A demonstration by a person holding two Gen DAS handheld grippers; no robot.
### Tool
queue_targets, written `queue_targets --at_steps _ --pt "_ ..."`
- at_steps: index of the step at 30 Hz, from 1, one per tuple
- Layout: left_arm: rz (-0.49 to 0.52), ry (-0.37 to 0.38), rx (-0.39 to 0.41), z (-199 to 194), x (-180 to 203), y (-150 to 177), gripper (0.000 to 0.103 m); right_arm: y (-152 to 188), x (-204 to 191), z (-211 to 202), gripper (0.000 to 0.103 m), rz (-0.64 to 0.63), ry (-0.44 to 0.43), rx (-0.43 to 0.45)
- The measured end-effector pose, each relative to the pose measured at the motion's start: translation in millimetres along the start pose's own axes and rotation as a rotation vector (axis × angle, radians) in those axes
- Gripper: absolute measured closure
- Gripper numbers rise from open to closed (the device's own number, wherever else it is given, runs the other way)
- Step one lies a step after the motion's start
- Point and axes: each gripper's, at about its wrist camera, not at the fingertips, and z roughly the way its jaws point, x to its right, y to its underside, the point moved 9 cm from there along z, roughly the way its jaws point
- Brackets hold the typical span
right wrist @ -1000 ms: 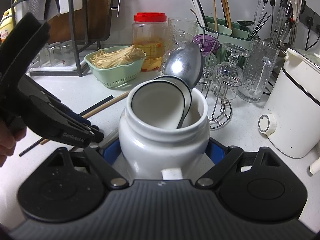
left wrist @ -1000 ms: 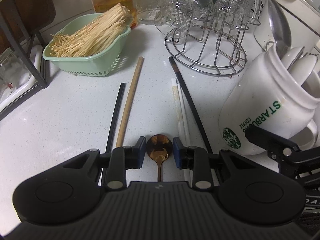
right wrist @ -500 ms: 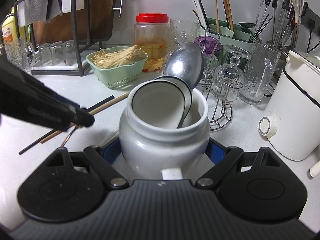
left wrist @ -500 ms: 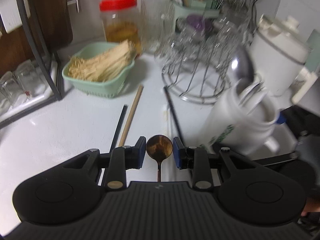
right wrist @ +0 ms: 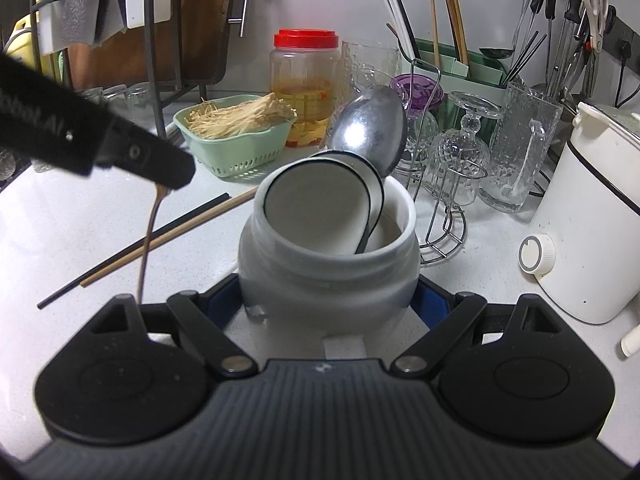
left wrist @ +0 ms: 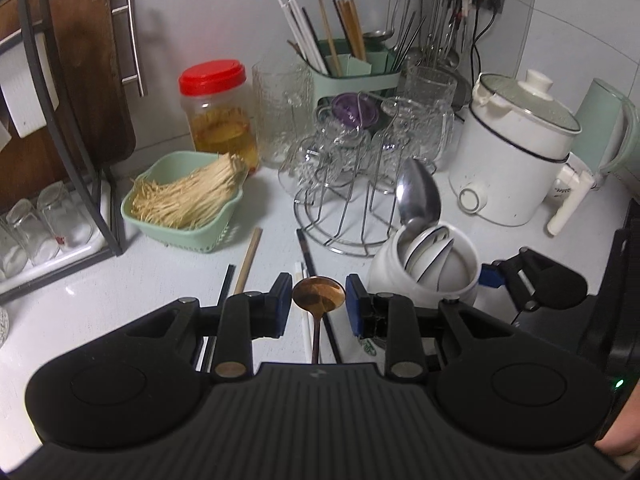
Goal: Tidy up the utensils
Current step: 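Lower the gold spoon into the mug and open the left tool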
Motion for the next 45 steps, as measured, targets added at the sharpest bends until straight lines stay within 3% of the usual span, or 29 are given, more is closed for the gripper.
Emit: queue_targets --at_steps 20,23,34,45 --pt "0.046 0.073 0.105 -48.0 25.3 -71.8 0.070 -2.6 -0.4 3.0 0.012 0.001 -0.004 0.002" --pt "0.018 0.091 0.078 -56.3 30.3 -83.5 0.070 -2.4 -0.4 2.8 0.012 0.002 -0.004 0.002" --pt "0.094 0.157 0.153 -85.9 71.8 -124.8 0.070 -4.0 -0.5 4.0 0.012 0.002 -0.004 0.004" --pt "0.123 0.193 0.041 -44.2 89.8 -104.0 0.070 -4.1 0.5 4.6 0.012 0.000 -0.006 0.005"
